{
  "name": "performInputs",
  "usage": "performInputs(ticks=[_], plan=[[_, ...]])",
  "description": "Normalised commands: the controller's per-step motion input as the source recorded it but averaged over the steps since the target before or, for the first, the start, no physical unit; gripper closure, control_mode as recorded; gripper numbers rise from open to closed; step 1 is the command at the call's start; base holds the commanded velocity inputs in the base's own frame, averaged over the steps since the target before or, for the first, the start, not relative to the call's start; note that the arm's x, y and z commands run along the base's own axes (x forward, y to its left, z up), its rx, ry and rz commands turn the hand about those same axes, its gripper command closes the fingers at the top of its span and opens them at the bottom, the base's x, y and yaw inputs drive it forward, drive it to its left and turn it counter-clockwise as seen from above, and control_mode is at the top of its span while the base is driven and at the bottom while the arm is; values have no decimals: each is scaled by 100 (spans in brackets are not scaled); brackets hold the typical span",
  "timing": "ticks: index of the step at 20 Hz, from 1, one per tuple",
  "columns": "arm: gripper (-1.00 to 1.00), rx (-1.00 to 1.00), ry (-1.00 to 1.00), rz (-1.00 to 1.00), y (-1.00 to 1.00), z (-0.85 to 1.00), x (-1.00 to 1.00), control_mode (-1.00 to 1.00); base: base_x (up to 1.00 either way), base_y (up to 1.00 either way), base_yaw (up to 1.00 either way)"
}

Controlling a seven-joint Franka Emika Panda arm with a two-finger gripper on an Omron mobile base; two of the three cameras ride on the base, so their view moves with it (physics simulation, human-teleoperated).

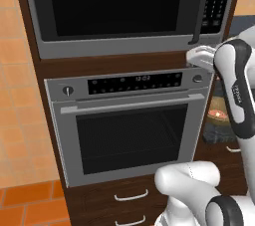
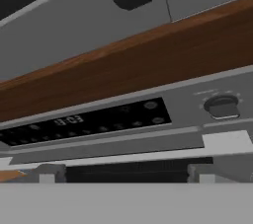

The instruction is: Open the microwave, place the bowl with waffle inside the microwave, then close the microwave door and turn it on.

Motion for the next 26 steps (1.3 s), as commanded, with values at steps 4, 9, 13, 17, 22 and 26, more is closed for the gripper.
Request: performInputs(ticks=[4, 9, 13, 17, 22, 26], plan=[[-100, -2, -3, 0, 2, 0, -5, -100, 0, 0, 0], [-100, -9, -9, -4, -1, 40, 0, -100, 0, 0, 0], [-100, -19, -4, -10, 0, 67, 8, -100, 0, 0, 0], [-100, -12, 0, -8, -4, 56, 19, -100, 0, 0, 0], [-100, -2, 0, -7, -9, 40, 33, -100, 0, 0, 0], [-100, 0, 0, -6, -11, 27, 41, -100, 0, 0, 0]])
